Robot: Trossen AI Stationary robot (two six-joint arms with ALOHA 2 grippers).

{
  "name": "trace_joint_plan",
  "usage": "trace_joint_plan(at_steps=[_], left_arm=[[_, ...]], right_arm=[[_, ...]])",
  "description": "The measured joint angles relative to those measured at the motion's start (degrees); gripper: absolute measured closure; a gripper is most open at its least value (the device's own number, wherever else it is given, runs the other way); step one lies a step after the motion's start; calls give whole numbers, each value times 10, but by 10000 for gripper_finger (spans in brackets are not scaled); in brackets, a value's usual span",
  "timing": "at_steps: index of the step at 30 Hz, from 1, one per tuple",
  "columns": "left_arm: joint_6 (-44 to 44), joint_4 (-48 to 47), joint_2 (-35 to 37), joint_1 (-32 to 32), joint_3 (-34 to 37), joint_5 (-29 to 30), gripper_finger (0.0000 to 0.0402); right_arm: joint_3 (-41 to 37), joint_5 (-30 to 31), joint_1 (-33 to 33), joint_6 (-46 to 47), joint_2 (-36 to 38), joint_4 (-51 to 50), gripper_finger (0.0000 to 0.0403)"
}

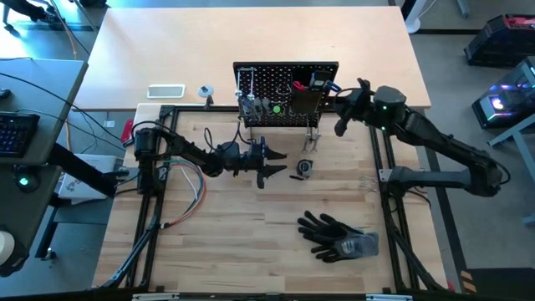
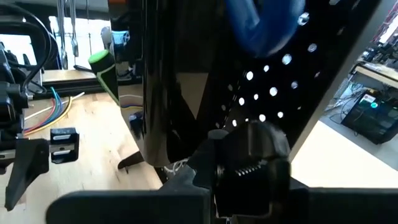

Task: Hang tools onto peg board
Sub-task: Hang the black tube cutters on the peg board

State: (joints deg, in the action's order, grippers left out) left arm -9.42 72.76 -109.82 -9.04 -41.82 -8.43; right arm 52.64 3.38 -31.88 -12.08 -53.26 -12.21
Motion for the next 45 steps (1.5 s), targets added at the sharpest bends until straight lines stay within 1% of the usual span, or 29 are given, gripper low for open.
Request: trace_joint_plan(at_steps=[9,17,23,35,45], left_arm=[[0,-1,0,0,0,0,220],[0,-1,0,0,0,0,220],[-2,-1,0,0,0,1,220],[-5,-9,0,0,0,1,220],[-5,-12,0,0,0,1,220]], right_arm=[[1,11,-5,-13,5,9,384],[1,10,-30,-13,1,9,384],[1,-15,-43,-5,-21,14,384],[1,-20,-49,2,-53,35,380],[2,-44,-64,14,-69,26,380]])
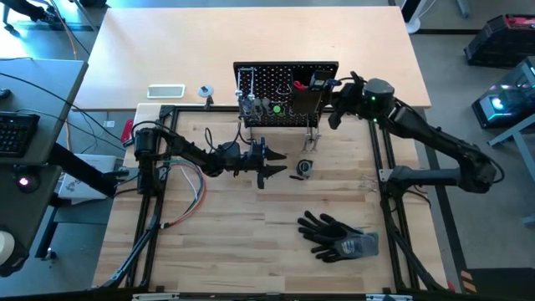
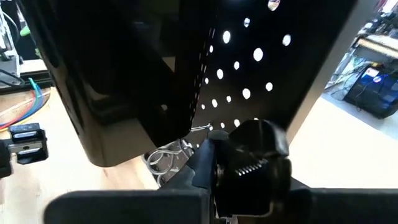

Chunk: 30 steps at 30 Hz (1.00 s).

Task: Hang tools onto peg board
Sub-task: Hang the black tube cutters on the peg board

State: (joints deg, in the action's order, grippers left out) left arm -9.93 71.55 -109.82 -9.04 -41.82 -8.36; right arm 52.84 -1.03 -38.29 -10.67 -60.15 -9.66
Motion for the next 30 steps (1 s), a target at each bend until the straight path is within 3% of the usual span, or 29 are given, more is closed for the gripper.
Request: trace_joint_plan(at_steps=[19,30], left_arm=[[-4,-7,0,0,0,0,220],[-4,-10,0,0,0,0,220]], right_arm=[[1,-26,-1,4,-42,11,373],[0,-36,-1,14,-62,9,323]])
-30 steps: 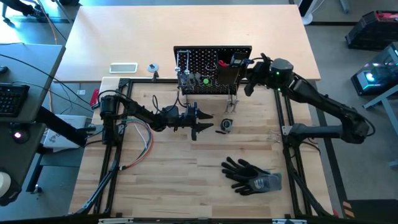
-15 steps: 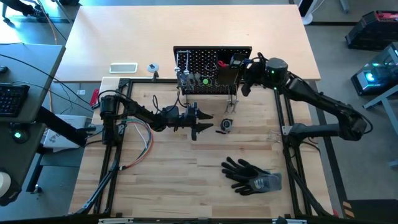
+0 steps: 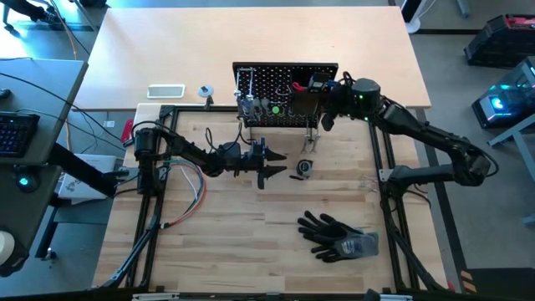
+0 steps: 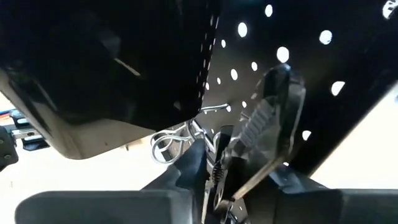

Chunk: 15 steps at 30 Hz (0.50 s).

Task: Hang tools onto peg board
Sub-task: Hang the black tube cutters on the peg board, then hang the gray tape measure on the peg board

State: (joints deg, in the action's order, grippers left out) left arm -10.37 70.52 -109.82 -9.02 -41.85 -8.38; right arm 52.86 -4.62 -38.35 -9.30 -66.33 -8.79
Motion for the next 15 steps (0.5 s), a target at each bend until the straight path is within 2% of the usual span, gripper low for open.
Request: trace_joint_plan(at_steps=[7,15], left_arm=[[0,-4,0,0,0,0,220],[0,-5,0,0,0,0,220]], right_arm=[[-1,0,2,4,22,-4,280],[-1,8,3,5,87,-50,248]])
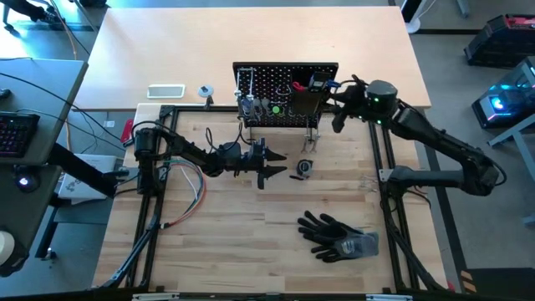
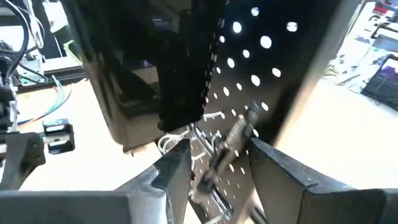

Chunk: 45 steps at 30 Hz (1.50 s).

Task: Hang tools onto peg board
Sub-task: Hang the gray tape measure on the peg board

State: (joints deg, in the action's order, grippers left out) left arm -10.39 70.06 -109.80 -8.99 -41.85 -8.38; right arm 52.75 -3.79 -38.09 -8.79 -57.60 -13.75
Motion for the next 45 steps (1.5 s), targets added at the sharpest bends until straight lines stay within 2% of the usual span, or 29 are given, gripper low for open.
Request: trace_joint_plan(at_steps=[9,15,20,24,28,35,45], left_arm=[[0,0,0,0,0,0,220],[-8,-12,0,0,0,-2,220],[-15,-24,0,2,0,-33,220],[-15,-40,0,11,0,-36,220],[-15,-57,0,25,0,-37,220],[1,-105,0,53,0,-38,220],[46,-190,0,90,0,-27,220]], right_arm=[[0,2,6,21,80,-87,244],[0,2,34,53,123,-175,244],[0,2,71,100,140,-281,245],[0,1,114,143,141,-358,245],[-21,0,168,190,142,-375,245],[-129,-3,249,255,141,-280,245],[-330,-3,326,260,91,67,245]])
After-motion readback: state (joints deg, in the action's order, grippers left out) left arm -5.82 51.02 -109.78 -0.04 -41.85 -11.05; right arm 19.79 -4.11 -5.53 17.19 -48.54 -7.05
